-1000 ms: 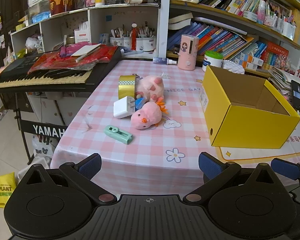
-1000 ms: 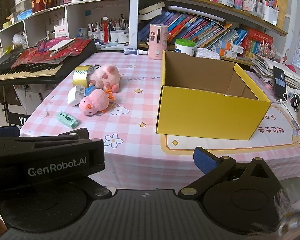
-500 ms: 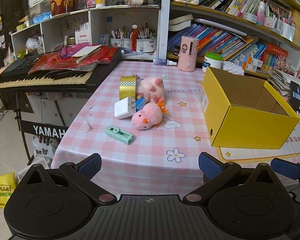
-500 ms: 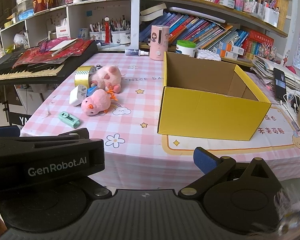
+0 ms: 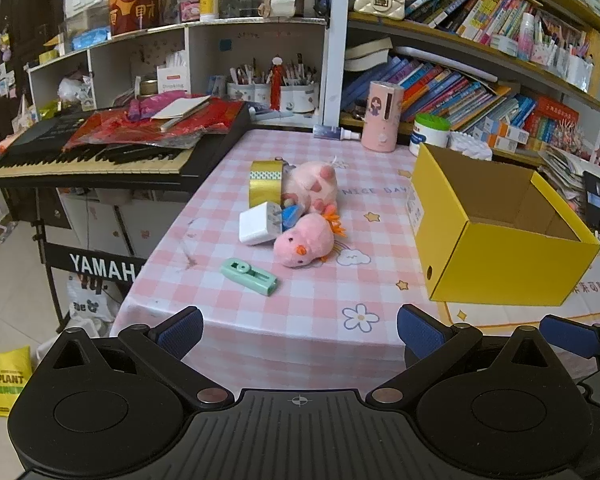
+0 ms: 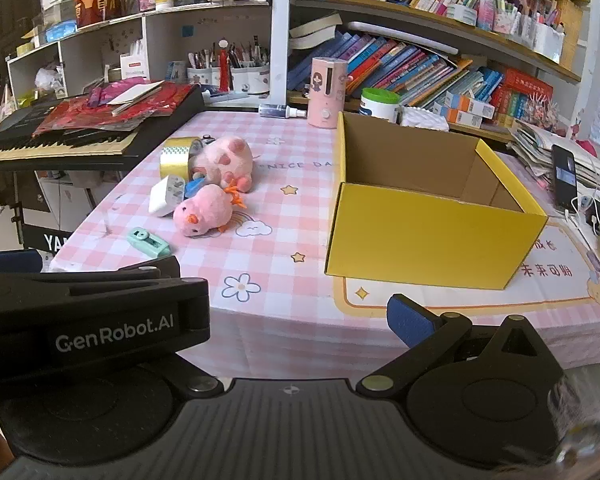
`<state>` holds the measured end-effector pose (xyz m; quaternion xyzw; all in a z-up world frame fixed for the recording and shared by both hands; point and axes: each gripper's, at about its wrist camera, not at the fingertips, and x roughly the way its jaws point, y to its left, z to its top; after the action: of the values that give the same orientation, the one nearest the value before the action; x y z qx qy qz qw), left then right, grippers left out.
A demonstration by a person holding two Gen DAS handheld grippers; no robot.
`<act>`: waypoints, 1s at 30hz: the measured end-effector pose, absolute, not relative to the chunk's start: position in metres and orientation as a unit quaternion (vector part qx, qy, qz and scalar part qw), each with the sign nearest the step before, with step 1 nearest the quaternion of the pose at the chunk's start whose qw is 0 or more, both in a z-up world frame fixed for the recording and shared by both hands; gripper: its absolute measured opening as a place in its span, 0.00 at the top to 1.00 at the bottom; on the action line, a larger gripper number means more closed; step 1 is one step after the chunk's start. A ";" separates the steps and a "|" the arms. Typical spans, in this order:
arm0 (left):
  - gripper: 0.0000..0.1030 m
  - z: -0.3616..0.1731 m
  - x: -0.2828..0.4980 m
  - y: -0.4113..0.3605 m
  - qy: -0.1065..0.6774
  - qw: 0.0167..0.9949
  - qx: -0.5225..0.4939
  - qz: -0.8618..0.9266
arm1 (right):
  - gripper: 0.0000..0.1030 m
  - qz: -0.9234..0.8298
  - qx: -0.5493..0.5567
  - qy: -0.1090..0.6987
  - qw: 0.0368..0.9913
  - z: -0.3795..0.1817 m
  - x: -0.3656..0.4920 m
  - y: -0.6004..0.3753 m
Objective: Organize objects
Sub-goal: 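Move both tools toward the plush toys on the table, then grasp the pink plush chick with the right tool while the left tool approaches the mint-green object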
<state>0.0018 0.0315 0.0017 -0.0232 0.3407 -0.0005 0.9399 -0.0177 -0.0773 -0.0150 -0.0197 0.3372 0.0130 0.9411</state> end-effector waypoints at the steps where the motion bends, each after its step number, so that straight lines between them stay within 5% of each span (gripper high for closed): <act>1: 0.00 0.002 0.001 0.033 0.339 0.941 -0.024 0.000 | 0.00 0.015 -0.020 0.336 0.941 -0.014 -0.018 -0.076; 15: 0.00 -0.006 0.013 0.050 0.340 0.939 -0.051 0.018 | 0.02 0.055 -0.036 0.335 0.940 -0.015 -0.003 -0.063; 24: 0.01 -0.009 0.045 0.069 0.330 0.940 -0.068 0.054 | 0.17 0.109 -0.042 0.330 0.937 -0.019 0.038 -0.050; 30: 0.01 -0.015 0.074 0.089 0.331 0.931 -0.103 0.111 | 0.18 0.137 -0.040 0.344 0.928 -0.027 0.080 -0.044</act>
<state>0.0740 0.0895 -0.0153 -0.1029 0.3313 0.1107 0.9313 0.0805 -0.0438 -0.0270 -0.0398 0.3441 0.1368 0.9281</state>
